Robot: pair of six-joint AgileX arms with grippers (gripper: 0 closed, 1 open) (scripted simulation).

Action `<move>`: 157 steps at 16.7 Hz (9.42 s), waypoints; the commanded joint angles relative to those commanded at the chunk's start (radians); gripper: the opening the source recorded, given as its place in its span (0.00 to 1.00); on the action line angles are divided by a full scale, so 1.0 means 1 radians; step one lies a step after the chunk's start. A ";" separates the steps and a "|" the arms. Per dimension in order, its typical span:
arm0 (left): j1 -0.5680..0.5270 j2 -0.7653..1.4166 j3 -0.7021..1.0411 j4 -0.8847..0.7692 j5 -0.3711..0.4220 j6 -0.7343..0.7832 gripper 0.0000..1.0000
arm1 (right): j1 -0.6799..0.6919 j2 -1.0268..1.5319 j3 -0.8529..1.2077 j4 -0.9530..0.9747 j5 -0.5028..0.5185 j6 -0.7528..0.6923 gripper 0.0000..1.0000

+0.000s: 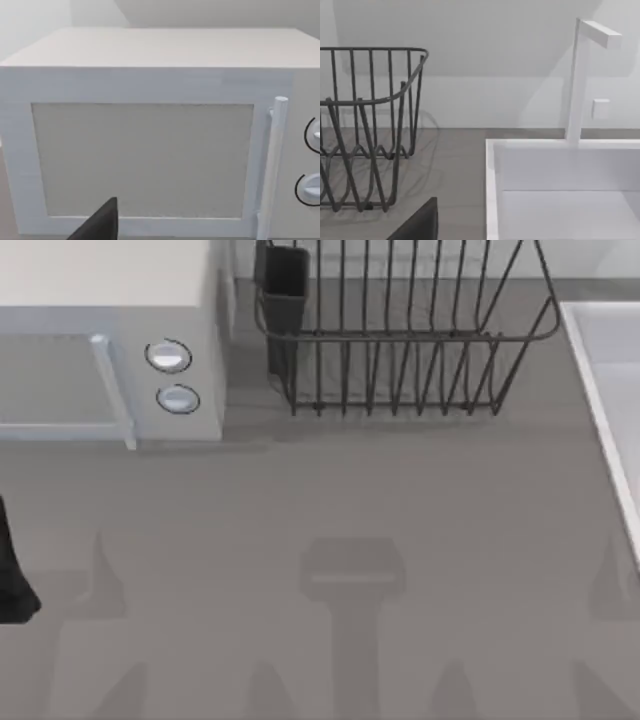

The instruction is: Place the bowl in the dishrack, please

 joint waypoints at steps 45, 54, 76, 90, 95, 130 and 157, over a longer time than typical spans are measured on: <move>0.000 0.000 0.000 0.000 0.000 0.000 1.00 | -0.781 1.859 1.121 -0.773 -0.058 -0.748 1.00; 0.000 0.000 0.000 0.000 0.000 0.000 1.00 | -0.780 1.862 1.116 -0.766 -0.058 -0.748 0.62; 0.000 0.000 0.000 0.000 0.000 0.000 1.00 | -0.793 1.856 1.230 -0.881 -0.061 -0.748 0.00; 0.000 0.000 0.000 0.000 0.000 0.000 1.00 | -0.790 1.776 1.826 -1.560 -0.059 -0.755 0.00; 0.000 0.000 0.000 0.000 0.000 0.000 1.00 | -0.761 1.771 1.819 -1.530 -0.042 -0.735 0.00; 0.000 0.000 0.000 0.000 0.000 0.000 1.00 | 1.011 1.483 1.439 0.011 1.039 0.031 0.00; 0.000 0.000 0.000 0.000 0.000 0.000 1.00 | 0.632 2.045 1.333 0.701 0.665 0.018 0.68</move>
